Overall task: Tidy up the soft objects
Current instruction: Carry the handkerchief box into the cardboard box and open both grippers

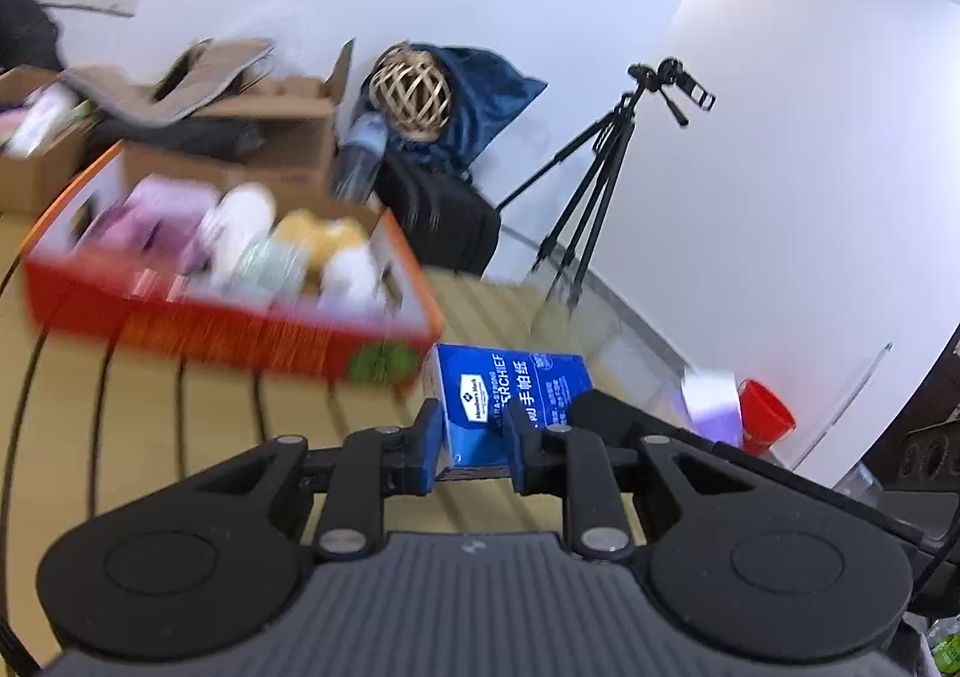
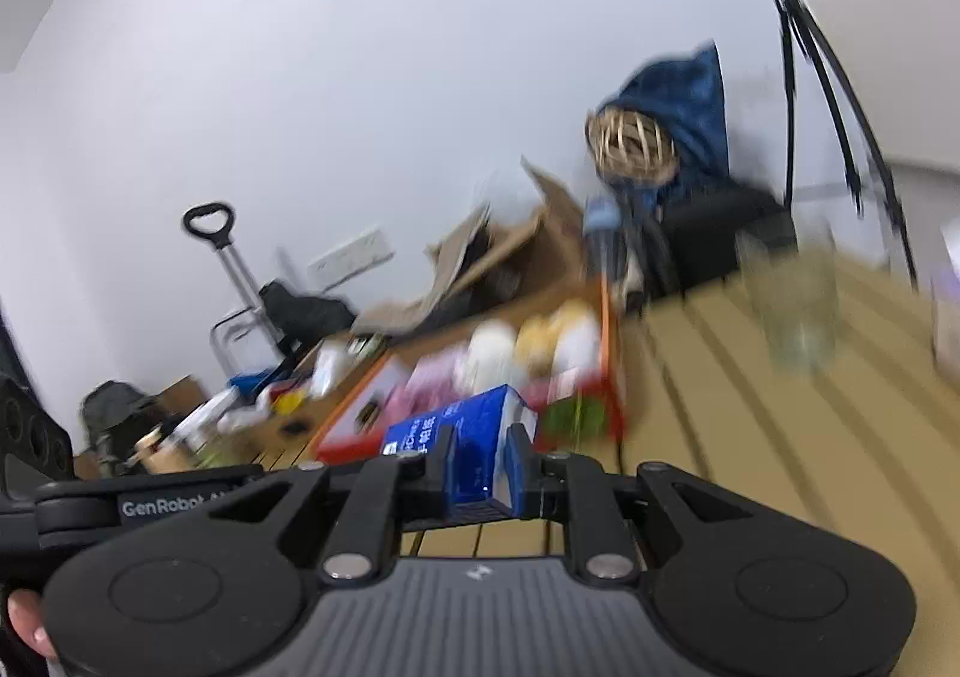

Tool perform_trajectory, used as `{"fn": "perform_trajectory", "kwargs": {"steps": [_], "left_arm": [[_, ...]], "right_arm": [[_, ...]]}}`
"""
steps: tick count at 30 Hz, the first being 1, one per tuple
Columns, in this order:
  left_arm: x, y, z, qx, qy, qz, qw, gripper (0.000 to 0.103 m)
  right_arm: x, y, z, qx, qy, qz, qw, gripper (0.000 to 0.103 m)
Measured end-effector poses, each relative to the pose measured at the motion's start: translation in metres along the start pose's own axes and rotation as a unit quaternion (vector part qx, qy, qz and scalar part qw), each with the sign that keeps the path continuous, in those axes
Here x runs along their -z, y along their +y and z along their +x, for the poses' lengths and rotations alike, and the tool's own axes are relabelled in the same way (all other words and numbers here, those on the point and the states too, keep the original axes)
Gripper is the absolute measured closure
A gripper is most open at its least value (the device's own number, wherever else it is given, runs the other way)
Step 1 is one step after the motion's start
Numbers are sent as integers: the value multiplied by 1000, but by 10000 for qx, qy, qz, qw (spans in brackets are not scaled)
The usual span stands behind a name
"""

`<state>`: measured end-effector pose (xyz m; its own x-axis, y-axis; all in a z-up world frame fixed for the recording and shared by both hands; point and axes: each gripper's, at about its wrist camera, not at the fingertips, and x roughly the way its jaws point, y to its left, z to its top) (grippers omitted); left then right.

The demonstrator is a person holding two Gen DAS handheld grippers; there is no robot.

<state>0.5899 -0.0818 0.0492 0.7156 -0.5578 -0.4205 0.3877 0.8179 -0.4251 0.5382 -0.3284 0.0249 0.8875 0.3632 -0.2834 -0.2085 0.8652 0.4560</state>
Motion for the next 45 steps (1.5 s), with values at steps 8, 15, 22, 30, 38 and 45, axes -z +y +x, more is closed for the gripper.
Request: {"fn": "perform_trajectory", "kwargs": {"steps": [8, 15, 22, 30, 38, 45], "left_arm": [[-96, 80, 134, 85, 450, -484, 9978, 81], [-106, 140, 198, -644, 1222, -398, 9896, 80], [-109, 154, 194, -958, 1251, -22, 9875, 77], [-103, 147, 190, -964, 1362, -91, 9859, 68], [-146, 102, 65, -1334, 414, 739, 9874, 44], [-134, 86, -25, -2319, -120, 1135, 9660, 20]], "right_arm": [[-88, -16, 157, 600, 371, -571, 9959, 87], [-76, -9, 266, 692, 1187, -989, 9856, 88], [-55, -26, 322, 589, 2195, -565, 9722, 90], [-66, -18, 303, 888, 2064, -625, 9724, 84], [-127, 27, 214, 970, 1415, -1129, 9787, 61], [-139, 40, 121, 1149, 862, -1203, 9823, 32]]}}
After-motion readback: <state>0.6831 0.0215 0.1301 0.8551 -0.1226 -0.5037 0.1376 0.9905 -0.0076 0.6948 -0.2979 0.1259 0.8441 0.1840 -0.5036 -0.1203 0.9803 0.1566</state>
